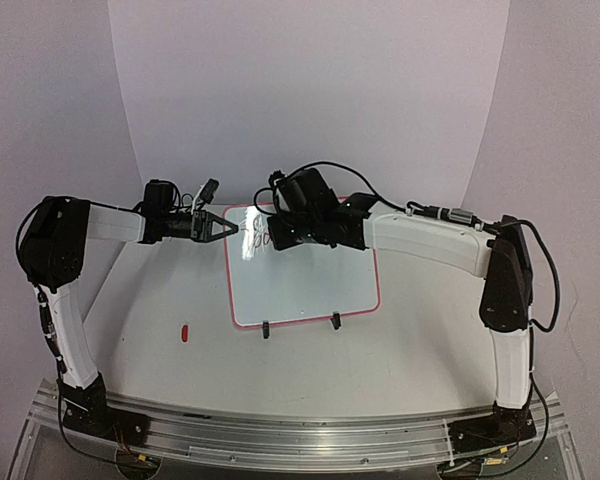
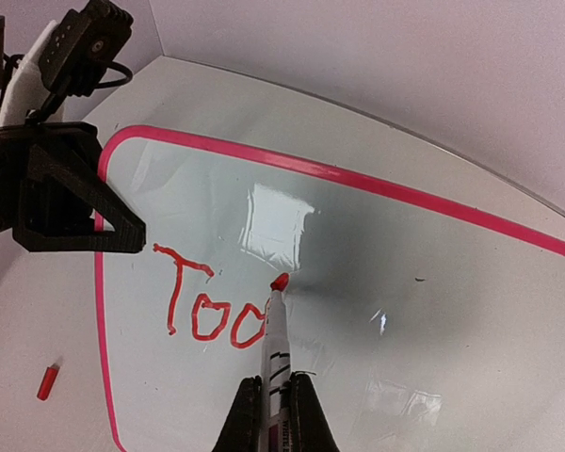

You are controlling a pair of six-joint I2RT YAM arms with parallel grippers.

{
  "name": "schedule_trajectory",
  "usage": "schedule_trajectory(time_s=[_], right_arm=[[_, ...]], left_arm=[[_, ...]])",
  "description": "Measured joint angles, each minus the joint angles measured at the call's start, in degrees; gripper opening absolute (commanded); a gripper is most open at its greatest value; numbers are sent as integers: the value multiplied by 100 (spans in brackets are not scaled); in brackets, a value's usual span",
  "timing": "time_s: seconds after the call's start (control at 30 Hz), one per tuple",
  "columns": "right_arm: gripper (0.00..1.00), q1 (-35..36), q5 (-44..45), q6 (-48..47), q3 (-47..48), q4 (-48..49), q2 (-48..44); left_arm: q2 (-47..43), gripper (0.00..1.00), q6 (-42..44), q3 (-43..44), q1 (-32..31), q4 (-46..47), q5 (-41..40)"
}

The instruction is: Write a sentence on the whiteboard

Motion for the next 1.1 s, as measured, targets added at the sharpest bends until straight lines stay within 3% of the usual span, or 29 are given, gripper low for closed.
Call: schedule_trajectory(time_s=[1.1], right_arm=[[0, 2, -212, 241, -382, 68, -168]], left_arm=[[0, 0, -34, 0, -4, 4, -17]])
